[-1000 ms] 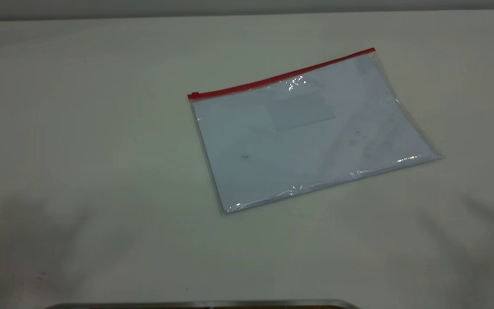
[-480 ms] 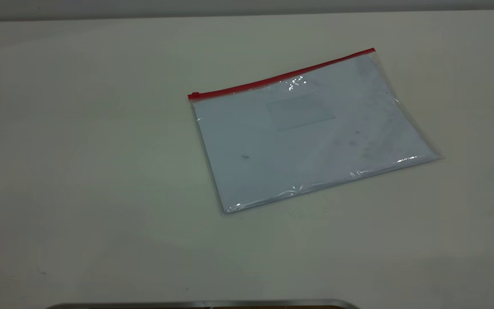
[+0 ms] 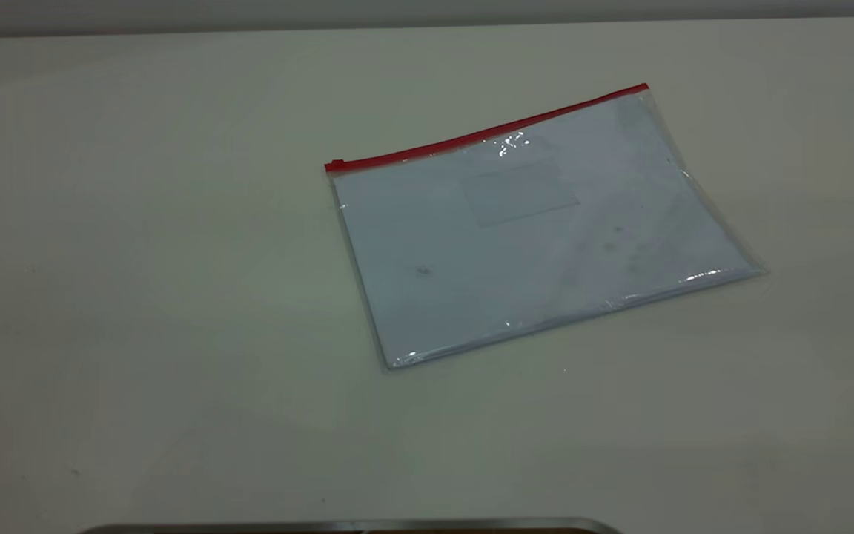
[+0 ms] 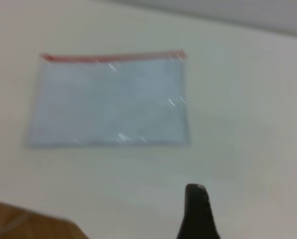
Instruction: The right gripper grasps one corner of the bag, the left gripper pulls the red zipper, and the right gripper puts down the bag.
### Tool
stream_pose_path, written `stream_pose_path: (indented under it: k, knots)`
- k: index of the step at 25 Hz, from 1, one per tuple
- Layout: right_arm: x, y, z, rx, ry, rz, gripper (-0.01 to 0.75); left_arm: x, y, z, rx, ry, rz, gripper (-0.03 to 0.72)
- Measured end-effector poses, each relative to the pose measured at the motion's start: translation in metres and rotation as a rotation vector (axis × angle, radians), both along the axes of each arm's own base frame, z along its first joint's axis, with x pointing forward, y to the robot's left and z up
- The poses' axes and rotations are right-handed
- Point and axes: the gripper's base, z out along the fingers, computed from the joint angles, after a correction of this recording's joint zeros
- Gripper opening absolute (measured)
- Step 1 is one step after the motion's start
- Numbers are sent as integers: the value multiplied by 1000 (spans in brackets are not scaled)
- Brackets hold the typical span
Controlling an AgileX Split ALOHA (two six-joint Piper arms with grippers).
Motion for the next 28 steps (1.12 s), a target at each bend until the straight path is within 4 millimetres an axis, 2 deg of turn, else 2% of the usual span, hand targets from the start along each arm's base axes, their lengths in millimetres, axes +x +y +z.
stream_pose_path:
  k: [6, 12, 17, 28]
  knots:
    - [0, -4, -39, -21, 65, -23, 591, 6, 2, -33, 70, 95, 22, 590]
    - [-5, -6, -56, -75, -13, 59, 591, 10, 3, -54, 119, 148, 34, 590]
    - [-7, -8, -65, -89, -31, 98, 591, 12, 2, -56, 111, 136, 41, 590]
    - [-7, -13, -65, -46, -36, 4, 591, 15, 10, -55, 143, 122, 138, 590]
